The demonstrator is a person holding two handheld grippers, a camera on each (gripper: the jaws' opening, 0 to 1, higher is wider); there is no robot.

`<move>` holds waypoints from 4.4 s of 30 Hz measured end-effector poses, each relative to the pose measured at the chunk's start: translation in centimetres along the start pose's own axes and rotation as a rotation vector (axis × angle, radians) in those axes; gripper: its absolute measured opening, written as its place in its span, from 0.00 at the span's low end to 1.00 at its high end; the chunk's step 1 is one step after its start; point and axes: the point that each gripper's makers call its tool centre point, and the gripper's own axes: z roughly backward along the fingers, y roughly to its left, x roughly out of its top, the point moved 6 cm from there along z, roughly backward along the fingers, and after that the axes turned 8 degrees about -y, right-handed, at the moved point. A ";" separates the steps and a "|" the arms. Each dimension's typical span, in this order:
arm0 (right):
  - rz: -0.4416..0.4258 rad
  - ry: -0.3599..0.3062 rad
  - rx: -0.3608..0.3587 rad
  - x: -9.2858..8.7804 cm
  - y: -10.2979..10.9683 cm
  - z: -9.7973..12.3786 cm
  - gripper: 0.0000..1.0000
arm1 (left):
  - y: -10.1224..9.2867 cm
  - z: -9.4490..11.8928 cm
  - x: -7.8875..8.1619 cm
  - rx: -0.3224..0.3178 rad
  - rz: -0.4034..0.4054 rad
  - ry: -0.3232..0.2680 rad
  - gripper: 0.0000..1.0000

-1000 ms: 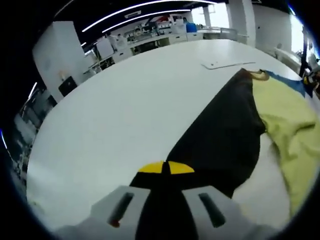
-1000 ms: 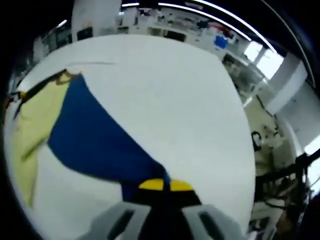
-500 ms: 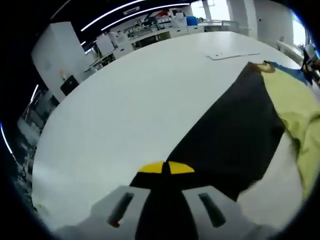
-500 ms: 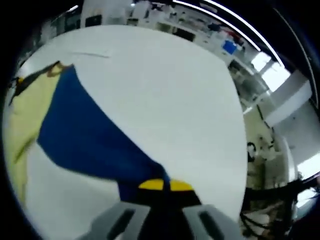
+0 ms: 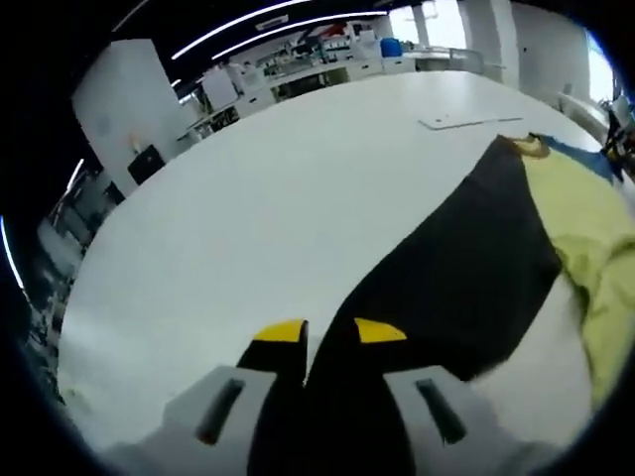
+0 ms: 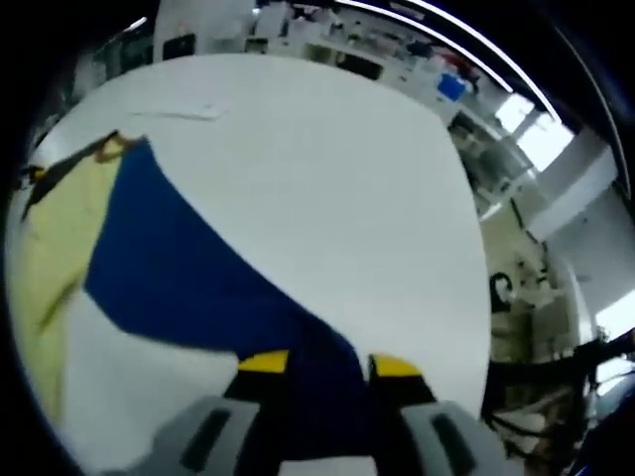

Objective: Fold the garment on the visible template until the final outline fits inside the template.

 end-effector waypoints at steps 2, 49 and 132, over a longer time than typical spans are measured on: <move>-0.002 -0.020 0.005 -0.1 0.5 1.1 0.43 | 0.3 0.5 0.0 -0.004 0.048 -0.024 0.31; -0.122 -0.220 0.453 -3.7 19.8 11.3 0.66 | -12.0 14.9 -1.2 -0.293 0.176 -0.204 0.99; -0.122 -0.271 0.559 -2.1 35.5 10.0 0.04 | -18.2 17.9 -5.2 -0.420 0.124 -0.191 0.91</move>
